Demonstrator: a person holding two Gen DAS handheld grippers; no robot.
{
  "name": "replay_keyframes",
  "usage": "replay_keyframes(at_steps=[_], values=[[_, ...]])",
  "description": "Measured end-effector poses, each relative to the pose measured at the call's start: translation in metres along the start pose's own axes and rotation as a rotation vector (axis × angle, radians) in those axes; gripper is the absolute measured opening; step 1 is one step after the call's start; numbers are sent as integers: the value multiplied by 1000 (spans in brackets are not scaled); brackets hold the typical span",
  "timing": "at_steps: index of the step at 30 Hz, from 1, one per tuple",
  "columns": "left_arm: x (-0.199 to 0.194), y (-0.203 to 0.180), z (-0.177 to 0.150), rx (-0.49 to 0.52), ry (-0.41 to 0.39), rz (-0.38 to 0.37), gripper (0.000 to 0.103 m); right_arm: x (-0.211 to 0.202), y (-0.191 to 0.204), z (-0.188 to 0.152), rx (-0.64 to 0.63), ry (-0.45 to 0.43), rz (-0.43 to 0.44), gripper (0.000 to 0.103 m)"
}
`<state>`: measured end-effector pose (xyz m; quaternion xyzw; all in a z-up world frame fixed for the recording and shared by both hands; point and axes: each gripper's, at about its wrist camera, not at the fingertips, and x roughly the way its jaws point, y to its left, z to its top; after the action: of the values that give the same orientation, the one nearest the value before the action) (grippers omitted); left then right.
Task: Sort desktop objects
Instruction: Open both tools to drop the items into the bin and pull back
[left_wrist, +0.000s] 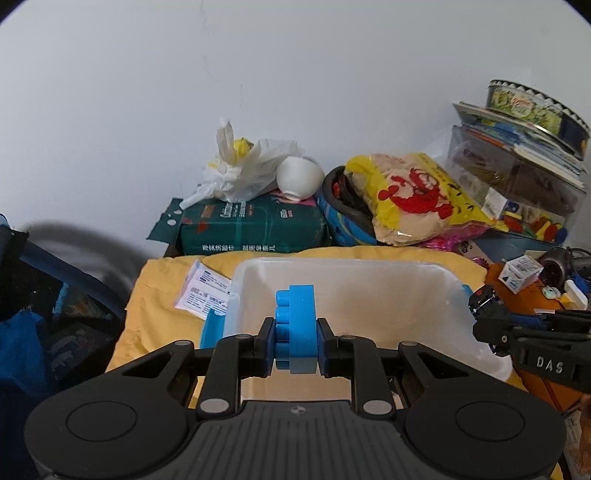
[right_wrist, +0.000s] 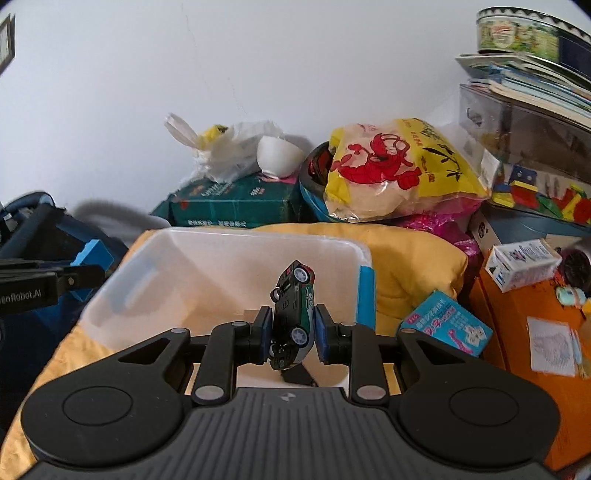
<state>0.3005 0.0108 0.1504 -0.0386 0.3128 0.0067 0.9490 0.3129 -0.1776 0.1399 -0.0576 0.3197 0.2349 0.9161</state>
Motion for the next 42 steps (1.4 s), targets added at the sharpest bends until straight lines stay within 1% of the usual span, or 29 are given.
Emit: replay_keyframes(at_steps=[3,4,5,6,7,8,10,12,15,19,20,22,23,24,26,27,29,32,34,35,36,37,38,40,42], values=[[14,-3,2,17,18,7,26,11,1,5,-8,26,-6,27],[18,-3,2,17,29,12,34,15,0,7,-6,38,-9,29],[22,-2,2,7,41,20,51,18,1,8,-8,44,-17,34],[25,-1,2,-3,44,27,59,19,2,8,-19,43,-23,47],[26,1,1,-13,43,43,70,18,3,8,-30,33,-27,53],[26,2,1,-17,37,57,71,17,5,8,-41,23,-30,59],[27,4,-2,-7,44,69,71,15,7,9,-49,18,-29,62],[24,7,-6,-5,50,84,71,11,8,8,-44,13,-7,66],[19,11,-13,-5,45,85,71,5,10,8,-40,-1,13,68],[6,15,-23,-23,40,82,71,-2,16,1,-59,-6,19,68],[-1,16,-27,-31,29,74,71,-6,17,0,-57,-9,21,68],[-19,16,-37,-31,-4,55,71,-22,17,-8,-48,-34,30,72],[-30,16,-45,-22,-25,44,72,-34,16,-14,-40,-54,37,80],[-41,16,-54,-12,-39,37,73,-49,14,-24,-31,-80,44,90],[-64,17,-79,5,-55,28,78,-74,10,-46,-17,-112,49,99],[-72,19,-93,17,-56,26,79,-86,11,-61,-15,-115,51,100],[-86,22,-122,27,-25,32,79,-106,12,-93,-11,-94,41,100],[-103,23,-165,-29,48,24,79,-125,12,-141,1,-22,7,100],[-112,17,-191,-42,83,3,79,-129,11,-171,12,38,-15,100],[-115,12,-202,-34,95,-7,78,-128,10,-182,15,73,-25,97],[-116,5,-212,-16,107,-17,78,-126,9,-192,22,112,-28,86],[-115,-4,-223,14,121,-32,77,-124,7,-201,35,150,-24,81],[-114,-11,-230,40,130,-47,77,-123,6,-207,44,169,-22,76],[-108,-24,-241,82,147,-58,76,-120,6,-216,39,198,-23,73],[-99,-30,-247,101,160,-54,74,-115,10,-220,11,212,-30,71]])
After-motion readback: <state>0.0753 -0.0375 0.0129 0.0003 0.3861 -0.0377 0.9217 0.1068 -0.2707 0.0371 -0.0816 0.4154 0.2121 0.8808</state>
